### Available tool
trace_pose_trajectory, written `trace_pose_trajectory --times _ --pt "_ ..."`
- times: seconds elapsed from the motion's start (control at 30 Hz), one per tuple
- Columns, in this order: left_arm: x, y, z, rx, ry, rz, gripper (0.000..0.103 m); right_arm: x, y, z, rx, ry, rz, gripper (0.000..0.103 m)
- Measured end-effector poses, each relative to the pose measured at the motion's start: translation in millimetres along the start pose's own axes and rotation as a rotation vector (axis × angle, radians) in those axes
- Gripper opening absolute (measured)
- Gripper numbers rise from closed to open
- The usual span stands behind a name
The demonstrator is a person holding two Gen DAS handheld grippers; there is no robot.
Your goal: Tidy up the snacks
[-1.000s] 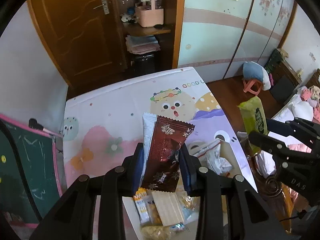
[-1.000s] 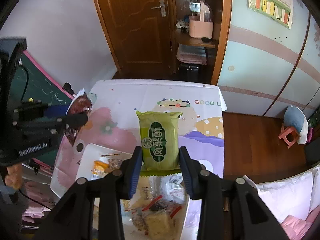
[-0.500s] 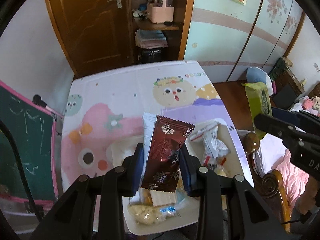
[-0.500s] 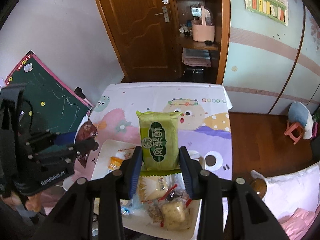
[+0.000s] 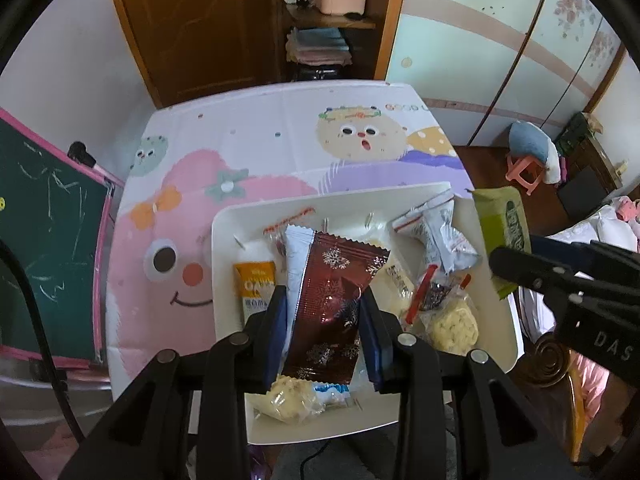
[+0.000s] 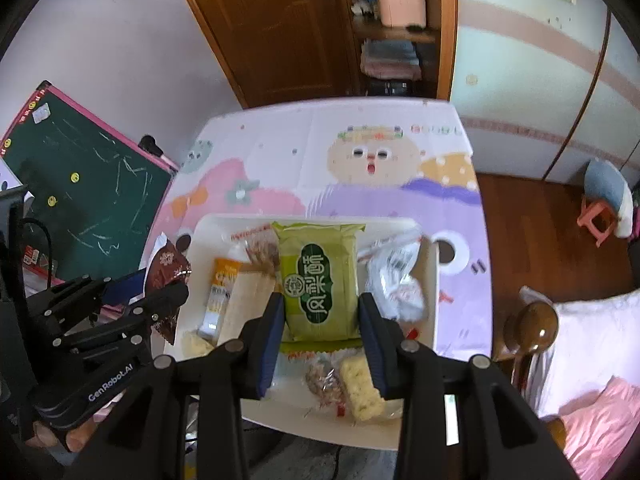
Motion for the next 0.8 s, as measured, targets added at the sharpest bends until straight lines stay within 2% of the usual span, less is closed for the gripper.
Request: trace_pose_trajectory --times 0.23,0.27,0.3,0.37,0.43,0.5,0.57,0.8 --pt "-4 -11 5 -0.006 0.011 -0.026 0.036 -2 -14 10 -0.027 -0.010 0.014 0.038" --pt "-5 -12 5 -0.005 0.014 -0.029 0.048 -1 -14 10 -0.022 -0.012 0.017 0.038" --pt "-6 -13 4 -0.003 0.021 -0.033 0.075 -1 -15 10 -0.021 -0.012 0.020 0.038" --pt "-11 -13 3 0.016 0.040 -0.047 0.099 -1 -17 10 -0.023 -0.016 0.025 0.039" --pt "-13 -12 1 0.039 0.048 -0.043 0.099 2 -19 10 -0.026 -0.031 0.025 0.044" --pt "-14 -14 2 0.029 0.044 -0.041 0.099 6 -21 10 -0.022 -0.053 0.032 0.057" --pt "-16 -15 4 0.020 0.050 -0.046 0.099 9 -23 12 -0.025 -0.076 0.030 0.063" --pt "-18 -13 8 0.025 0.061 -0.045 0.099 15 -22 15 -0.013 -0.124 0.016 0.066"
Point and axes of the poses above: each gripper's, at about its wrist camera, not at the fingertips, and y roughly against the way its jaws point, x to its right, z to its underside, the point moved 8 cm from there along -y, roughly the way its jaws point, and after that the axes turned 1 degree about y, right-handed, at the moved point
